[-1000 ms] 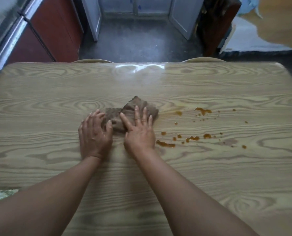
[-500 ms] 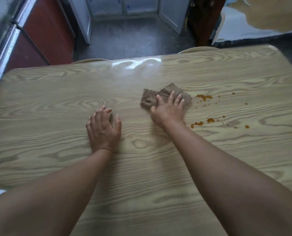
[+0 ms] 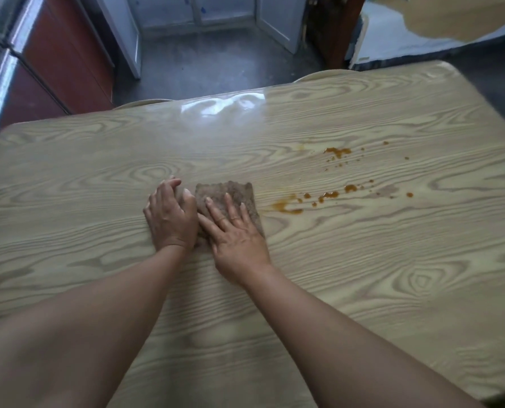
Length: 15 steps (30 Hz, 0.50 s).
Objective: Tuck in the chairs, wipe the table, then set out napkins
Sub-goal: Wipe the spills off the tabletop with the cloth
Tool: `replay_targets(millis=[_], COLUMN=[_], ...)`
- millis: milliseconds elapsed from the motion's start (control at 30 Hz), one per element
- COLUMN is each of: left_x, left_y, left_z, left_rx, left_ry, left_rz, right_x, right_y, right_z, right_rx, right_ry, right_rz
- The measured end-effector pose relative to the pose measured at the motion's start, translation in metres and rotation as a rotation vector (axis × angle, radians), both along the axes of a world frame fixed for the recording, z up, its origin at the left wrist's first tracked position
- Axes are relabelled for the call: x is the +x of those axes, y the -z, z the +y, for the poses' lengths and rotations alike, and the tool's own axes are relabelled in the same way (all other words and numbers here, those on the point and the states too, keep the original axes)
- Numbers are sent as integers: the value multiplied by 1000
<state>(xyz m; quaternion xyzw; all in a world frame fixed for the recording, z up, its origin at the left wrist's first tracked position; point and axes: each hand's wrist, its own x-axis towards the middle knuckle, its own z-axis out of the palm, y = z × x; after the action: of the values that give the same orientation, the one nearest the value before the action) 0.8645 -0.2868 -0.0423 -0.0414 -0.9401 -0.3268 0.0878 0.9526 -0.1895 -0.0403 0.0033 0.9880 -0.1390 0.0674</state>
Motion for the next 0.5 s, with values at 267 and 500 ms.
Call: replay_targets(millis=[267, 500], left_x=[0, 1], left_y=[3, 2], left_z=[2, 4], left_rx=[-78, -85], left_ry=[-2, 20], left_rz=[33, 54], right_x=[22, -3], right_y=[-2, -7], right_z=[116, 122], right_rx=[136, 88], right_ry=[380, 564], right_rz=[-92, -138])
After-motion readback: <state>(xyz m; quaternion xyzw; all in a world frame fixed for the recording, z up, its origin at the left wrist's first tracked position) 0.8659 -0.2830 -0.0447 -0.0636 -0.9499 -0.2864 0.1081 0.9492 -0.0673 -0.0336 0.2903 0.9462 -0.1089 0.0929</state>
